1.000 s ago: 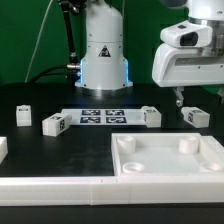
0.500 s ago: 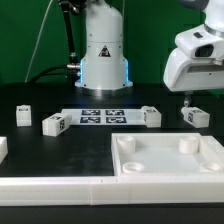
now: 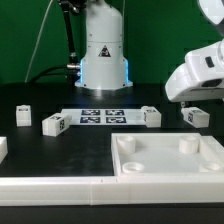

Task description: Assemble one leg

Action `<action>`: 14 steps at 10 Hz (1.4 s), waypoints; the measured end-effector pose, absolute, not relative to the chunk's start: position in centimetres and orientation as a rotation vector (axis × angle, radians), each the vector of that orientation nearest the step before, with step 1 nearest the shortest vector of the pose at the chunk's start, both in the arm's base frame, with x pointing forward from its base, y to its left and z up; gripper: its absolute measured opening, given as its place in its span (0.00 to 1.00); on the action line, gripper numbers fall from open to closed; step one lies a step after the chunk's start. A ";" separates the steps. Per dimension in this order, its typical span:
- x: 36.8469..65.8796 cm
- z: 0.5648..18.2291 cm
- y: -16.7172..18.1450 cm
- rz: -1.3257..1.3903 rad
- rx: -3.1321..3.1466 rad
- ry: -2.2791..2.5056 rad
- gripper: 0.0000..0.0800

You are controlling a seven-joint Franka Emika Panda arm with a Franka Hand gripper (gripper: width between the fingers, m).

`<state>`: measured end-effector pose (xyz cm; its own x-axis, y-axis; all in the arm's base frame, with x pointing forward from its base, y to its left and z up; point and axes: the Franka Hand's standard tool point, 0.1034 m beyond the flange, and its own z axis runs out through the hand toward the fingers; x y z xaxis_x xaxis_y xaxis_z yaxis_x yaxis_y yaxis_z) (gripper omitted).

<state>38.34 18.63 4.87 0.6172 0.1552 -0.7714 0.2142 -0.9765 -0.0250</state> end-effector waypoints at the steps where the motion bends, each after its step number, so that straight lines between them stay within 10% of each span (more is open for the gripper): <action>1: 38.1 4.2 18.8 -1.415 2.701 0.322 0.81; 11: 34.3 0.6 19.2 -1.521 2.617 0.343 0.81; 13: 34.3 0.6 19.2 -1.522 2.617 0.343 0.50; 14: 34.3 0.6 19.2 -1.522 2.617 0.344 0.50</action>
Offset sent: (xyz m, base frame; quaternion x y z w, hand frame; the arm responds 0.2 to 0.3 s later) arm -0.0195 -0.0032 -0.0206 -0.0249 0.0114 0.0164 0.9995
